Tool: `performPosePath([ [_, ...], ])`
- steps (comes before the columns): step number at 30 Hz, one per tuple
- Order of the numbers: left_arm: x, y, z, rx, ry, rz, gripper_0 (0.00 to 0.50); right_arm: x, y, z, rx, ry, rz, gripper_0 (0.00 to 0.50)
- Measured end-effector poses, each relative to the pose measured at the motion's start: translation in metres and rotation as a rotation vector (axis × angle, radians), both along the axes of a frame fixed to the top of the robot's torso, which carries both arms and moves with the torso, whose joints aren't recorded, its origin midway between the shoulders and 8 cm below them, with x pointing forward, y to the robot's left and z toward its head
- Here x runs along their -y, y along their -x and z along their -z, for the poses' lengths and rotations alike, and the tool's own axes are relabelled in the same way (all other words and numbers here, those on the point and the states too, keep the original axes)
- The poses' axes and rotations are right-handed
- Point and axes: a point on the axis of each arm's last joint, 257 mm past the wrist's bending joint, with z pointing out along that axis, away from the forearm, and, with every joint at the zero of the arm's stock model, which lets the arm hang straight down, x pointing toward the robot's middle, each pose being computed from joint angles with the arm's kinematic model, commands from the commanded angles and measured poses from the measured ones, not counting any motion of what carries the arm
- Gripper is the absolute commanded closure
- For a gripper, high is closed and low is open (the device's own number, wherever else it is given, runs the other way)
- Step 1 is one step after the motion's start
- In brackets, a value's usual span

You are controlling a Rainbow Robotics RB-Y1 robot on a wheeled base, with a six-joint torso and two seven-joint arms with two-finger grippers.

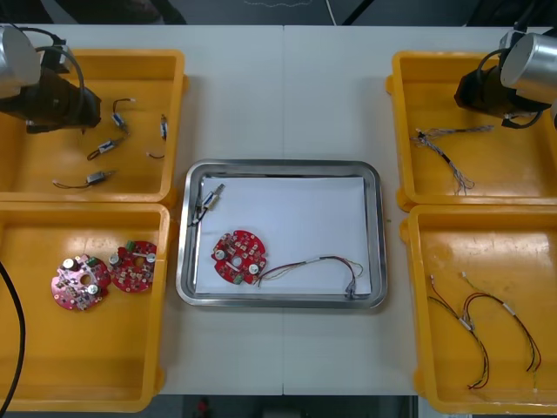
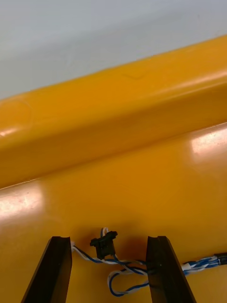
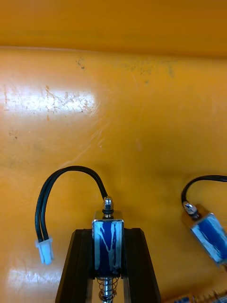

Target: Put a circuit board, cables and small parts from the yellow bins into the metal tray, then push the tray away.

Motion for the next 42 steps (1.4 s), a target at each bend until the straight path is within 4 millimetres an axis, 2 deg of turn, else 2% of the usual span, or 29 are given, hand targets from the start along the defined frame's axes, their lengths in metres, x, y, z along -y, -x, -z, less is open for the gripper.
performPosePath([
  [3, 0.001, 0.005, -0.011, -0.001, 0.002, 0.012, 0.5, 0.001, 0.001, 0.002, -0.003, -0.001, 0.001, 0.388],
  [5, 0.001, 0.011, -0.017, -0.008, -0.007, 0.025, 0.5, 0.0, 0.001, 0.003, -0.003, -0.005, 0.002, 0.5],
  [10, 0.004, 0.028, -0.027, -0.036, -0.035, 0.059, 0.5, -0.006, 0.0, 0.005, 0.008, -0.053, 0.003, 0.5],
  [18, 0.027, 0.062, -0.046, -0.084, -0.098, 0.145, 0.5, -0.006, 0.0, 0.004, 0.005, -0.033, -0.017, 0.5],
  [27, 0.05, 0.097, -0.062, -0.116, -0.151, 0.199, 0.5, 0.019, 0.022, 0.006, -0.098, -0.018, -0.022, 0.5],
  [33, 0.066, 0.117, -0.066, -0.131, -0.086, 0.114, 0.5, 0.03, 0.038, -0.007, -0.169, -0.009, -0.048, 0.5],
  [42, 0.092, 0.139, -0.067, -0.152, -0.09, 0.135, 0.5, 0.027, 0.058, -0.032, -0.244, -0.043, -0.083, 0.5],
])
